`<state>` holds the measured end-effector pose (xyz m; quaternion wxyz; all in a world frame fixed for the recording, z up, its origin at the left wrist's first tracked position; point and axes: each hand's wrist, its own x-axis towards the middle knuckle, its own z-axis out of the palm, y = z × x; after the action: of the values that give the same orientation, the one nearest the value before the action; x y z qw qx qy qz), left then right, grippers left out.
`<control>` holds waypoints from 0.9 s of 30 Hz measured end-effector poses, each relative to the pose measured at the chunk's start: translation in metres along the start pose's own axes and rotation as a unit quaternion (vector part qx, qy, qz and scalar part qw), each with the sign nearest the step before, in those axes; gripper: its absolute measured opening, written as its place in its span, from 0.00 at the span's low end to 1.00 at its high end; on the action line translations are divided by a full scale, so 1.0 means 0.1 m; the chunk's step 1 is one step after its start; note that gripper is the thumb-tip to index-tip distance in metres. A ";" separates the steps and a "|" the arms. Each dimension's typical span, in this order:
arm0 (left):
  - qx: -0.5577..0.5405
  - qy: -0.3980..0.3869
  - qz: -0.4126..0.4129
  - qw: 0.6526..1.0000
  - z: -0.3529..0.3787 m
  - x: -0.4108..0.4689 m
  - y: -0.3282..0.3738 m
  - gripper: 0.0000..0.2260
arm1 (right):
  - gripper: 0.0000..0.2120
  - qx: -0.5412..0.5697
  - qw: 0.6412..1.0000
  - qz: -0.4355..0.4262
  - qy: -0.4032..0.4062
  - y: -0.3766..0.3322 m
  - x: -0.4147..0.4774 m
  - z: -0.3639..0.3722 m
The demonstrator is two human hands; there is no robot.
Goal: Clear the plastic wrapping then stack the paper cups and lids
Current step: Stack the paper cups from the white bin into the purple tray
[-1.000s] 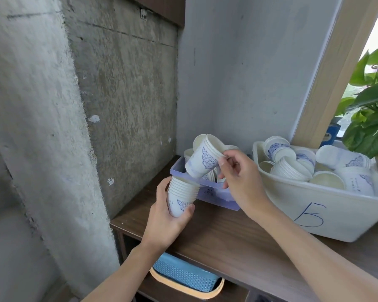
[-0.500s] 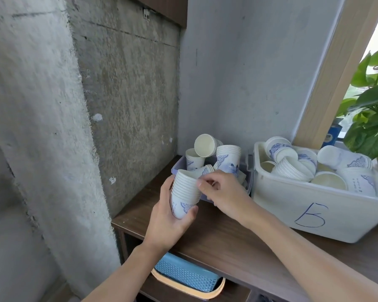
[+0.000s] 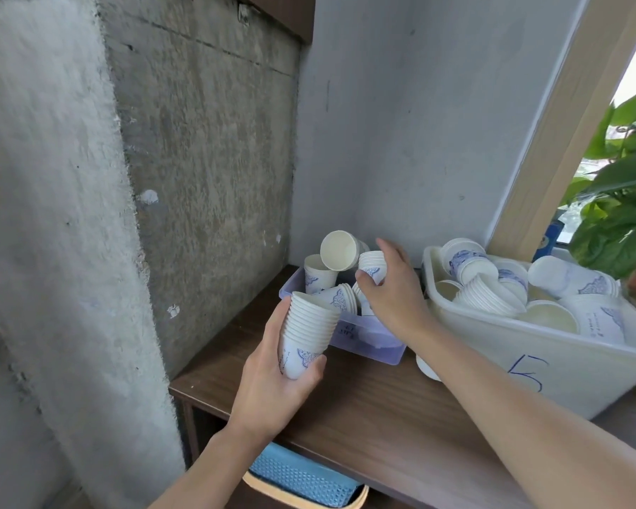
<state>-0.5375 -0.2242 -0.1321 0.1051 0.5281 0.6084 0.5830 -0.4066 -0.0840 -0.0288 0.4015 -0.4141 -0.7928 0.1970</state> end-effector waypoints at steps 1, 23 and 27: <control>0.002 0.001 0.000 1.000 0.00 0.00 0.00 0.39 | 0.27 -0.007 1.000 0.006 -0.002 0.01 0.01 0.00; 0.005 -0.011 -0.019 1.000 0.00 -0.02 0.07 0.33 | 0.06 0.118 0.991 -0.065 0.006 -0.38 -0.26 -0.33; 0.001 -0.015 -0.024 1.000 0.00 -0.02 0.07 0.34 | 0.06 0.134 0.986 -0.080 -0.054 -0.43 -0.32 -0.32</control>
<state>-0.5329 -0.2277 -0.1270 0.1277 0.5222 0.6194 0.5721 -0.3921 -0.1355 0.0034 0.4242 -0.2801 -0.8106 0.2908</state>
